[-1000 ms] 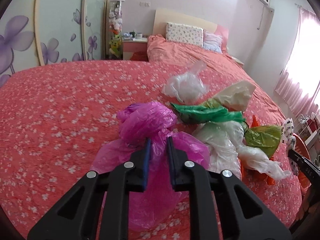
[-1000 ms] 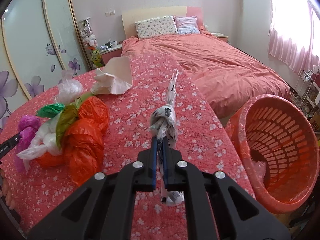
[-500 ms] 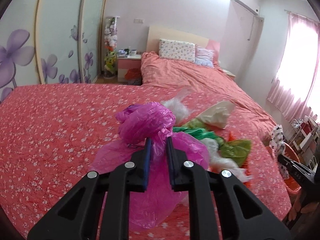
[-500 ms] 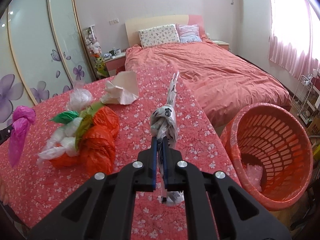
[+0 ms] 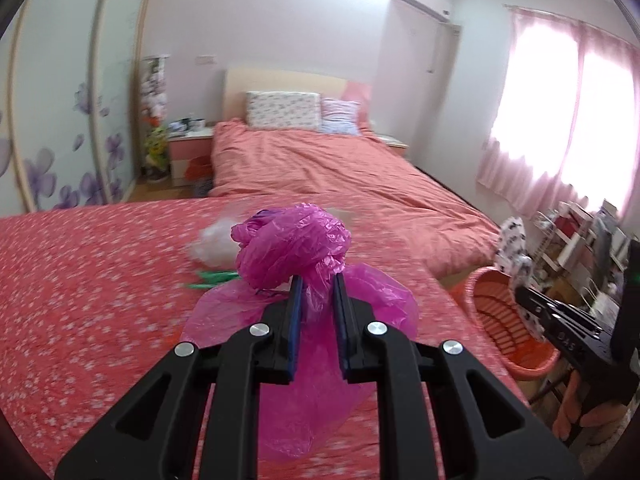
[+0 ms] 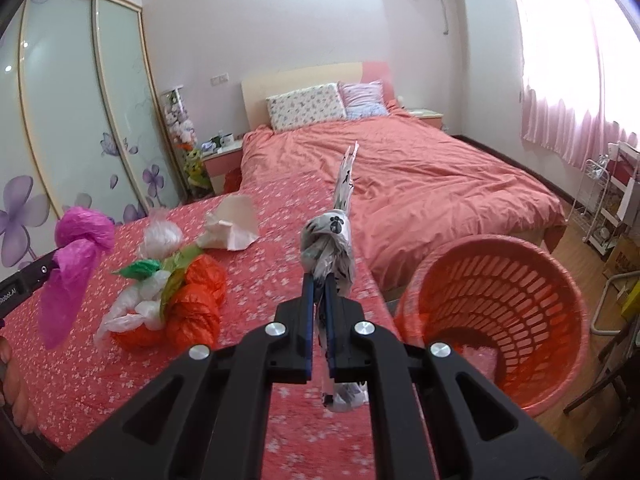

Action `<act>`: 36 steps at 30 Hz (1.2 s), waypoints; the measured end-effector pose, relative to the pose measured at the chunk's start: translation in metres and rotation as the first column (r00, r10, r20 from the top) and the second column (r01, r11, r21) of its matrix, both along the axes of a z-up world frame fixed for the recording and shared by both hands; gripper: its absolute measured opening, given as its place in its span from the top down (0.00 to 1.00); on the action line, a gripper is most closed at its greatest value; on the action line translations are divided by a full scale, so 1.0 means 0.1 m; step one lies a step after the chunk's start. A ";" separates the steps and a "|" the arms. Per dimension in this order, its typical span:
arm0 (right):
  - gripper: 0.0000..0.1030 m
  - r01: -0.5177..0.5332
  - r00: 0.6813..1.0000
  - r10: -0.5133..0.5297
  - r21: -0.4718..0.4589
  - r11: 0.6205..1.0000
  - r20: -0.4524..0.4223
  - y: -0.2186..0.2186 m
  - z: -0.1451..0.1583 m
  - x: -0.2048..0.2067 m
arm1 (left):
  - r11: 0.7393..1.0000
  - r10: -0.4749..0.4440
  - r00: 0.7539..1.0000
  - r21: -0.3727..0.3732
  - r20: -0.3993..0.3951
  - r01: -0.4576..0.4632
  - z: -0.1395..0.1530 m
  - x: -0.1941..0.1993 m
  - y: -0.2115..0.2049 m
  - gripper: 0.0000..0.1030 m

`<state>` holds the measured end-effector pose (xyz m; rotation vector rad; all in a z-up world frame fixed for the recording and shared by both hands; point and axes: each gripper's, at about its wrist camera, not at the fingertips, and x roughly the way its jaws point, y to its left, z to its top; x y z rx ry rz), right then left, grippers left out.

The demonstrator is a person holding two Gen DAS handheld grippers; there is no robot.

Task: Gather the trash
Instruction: 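Carry the magenta bag and patterned cloth over the basket with both tools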

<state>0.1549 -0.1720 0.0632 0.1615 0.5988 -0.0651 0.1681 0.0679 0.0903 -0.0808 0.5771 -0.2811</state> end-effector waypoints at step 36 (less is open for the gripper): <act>0.94 0.331 0.943 -0.333 0.070 0.941 0.022 -1.90 -0.40 -0.36 | 0.870 -0.493 0.867 -0.041 -0.075 0.491 -0.54 0.17 -2.52 0.85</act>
